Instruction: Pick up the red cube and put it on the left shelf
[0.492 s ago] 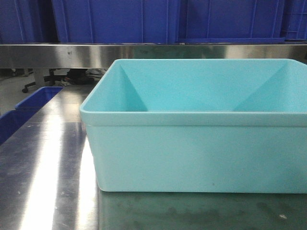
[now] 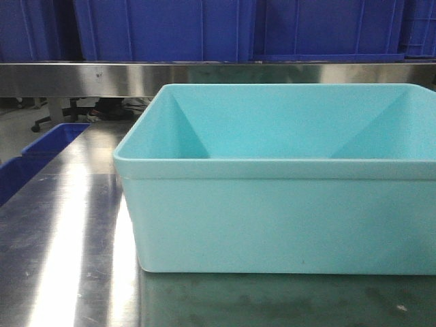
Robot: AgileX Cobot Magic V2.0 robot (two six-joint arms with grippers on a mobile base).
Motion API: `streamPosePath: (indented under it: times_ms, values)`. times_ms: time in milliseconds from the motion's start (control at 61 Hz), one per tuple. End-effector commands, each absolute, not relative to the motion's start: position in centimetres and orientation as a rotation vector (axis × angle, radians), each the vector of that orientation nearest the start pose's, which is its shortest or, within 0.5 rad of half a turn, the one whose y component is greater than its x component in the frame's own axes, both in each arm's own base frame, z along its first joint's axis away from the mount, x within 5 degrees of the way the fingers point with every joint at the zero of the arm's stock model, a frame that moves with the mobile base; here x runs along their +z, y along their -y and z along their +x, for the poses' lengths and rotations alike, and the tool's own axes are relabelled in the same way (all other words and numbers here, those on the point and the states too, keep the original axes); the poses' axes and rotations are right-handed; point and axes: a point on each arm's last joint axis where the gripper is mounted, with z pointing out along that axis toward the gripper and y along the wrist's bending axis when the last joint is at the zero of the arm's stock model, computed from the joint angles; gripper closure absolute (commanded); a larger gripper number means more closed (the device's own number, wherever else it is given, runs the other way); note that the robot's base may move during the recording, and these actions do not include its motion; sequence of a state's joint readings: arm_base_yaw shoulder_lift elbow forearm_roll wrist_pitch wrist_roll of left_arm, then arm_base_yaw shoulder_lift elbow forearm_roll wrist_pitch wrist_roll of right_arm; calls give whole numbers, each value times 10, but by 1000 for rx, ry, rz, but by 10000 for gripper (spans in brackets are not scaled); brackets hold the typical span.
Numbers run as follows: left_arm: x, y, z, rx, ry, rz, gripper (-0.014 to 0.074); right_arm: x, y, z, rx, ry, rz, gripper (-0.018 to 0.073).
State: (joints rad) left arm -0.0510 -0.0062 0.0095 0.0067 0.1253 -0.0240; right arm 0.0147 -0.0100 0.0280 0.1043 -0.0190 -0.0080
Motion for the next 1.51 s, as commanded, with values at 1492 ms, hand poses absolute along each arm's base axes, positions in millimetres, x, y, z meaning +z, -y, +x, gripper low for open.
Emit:
streamPosePath:
  times_ms: [1492]
  values:
    - [200, 3, 56, -66, -1535, 26, 495, 419, -67, 168, 295, -2128, -391, 510]
